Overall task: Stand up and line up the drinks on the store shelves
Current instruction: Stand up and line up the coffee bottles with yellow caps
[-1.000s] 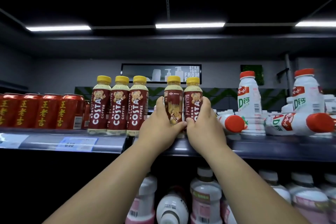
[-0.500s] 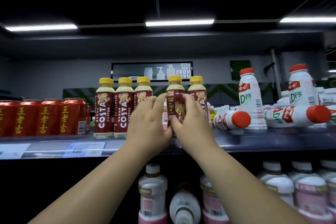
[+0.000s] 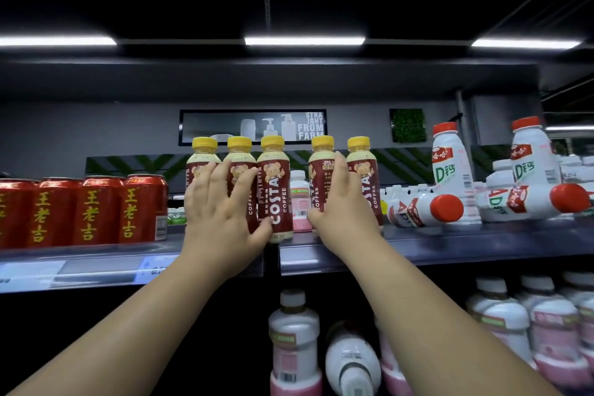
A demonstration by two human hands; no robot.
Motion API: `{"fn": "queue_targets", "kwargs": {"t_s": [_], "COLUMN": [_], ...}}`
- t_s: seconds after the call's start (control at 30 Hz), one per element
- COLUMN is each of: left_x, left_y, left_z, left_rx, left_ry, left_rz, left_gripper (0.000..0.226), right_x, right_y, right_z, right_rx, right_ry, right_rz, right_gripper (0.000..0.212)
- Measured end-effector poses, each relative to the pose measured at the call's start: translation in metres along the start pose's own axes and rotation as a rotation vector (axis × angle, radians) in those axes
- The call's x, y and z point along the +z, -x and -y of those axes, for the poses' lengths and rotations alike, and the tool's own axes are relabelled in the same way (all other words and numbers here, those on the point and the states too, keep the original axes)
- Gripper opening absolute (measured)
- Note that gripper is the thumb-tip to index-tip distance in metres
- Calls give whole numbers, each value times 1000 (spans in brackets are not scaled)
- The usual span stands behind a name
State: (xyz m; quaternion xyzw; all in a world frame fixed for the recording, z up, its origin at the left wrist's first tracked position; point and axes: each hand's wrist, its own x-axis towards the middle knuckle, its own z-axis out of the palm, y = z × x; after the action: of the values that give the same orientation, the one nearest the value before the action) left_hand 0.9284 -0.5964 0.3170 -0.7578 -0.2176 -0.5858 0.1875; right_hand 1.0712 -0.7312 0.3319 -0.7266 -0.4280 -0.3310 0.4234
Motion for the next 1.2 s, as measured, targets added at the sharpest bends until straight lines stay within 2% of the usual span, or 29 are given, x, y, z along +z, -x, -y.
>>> {"fn": "queue_targets", "kwargs": {"t_s": [0.17,0.33,0.7,0.87,1.07,1.13,1.2], "left_x": [2,13,15,11,8,9,11], "left_y": [-5,-1,6,6,1,-6,-14], "left_z": [9,9,11,9,-22,-39,-51], "left_rx": [59,69,205,202,196,171,147], "left_ry": [-59,-56,-123,-107,-36,18,46], "left_rz": [42,53,32,38,6,17,15], "left_gripper": [87,86,80,79,77,73,70], "right_x": [4,9,6,11,12,12,9], "right_y": [3,6,6,6,4,5,9], "right_z": [3,3,0,2,-1,-4,-9], "right_rx": [39,63,51,8,-21,-25,-84], "right_ry": [-269,-162,-307,-244,-213,-274,-382], "right_rz": [53,39,149,59,69,-31,-202], "right_gripper": [104,98,90,95,86,76,62]}}
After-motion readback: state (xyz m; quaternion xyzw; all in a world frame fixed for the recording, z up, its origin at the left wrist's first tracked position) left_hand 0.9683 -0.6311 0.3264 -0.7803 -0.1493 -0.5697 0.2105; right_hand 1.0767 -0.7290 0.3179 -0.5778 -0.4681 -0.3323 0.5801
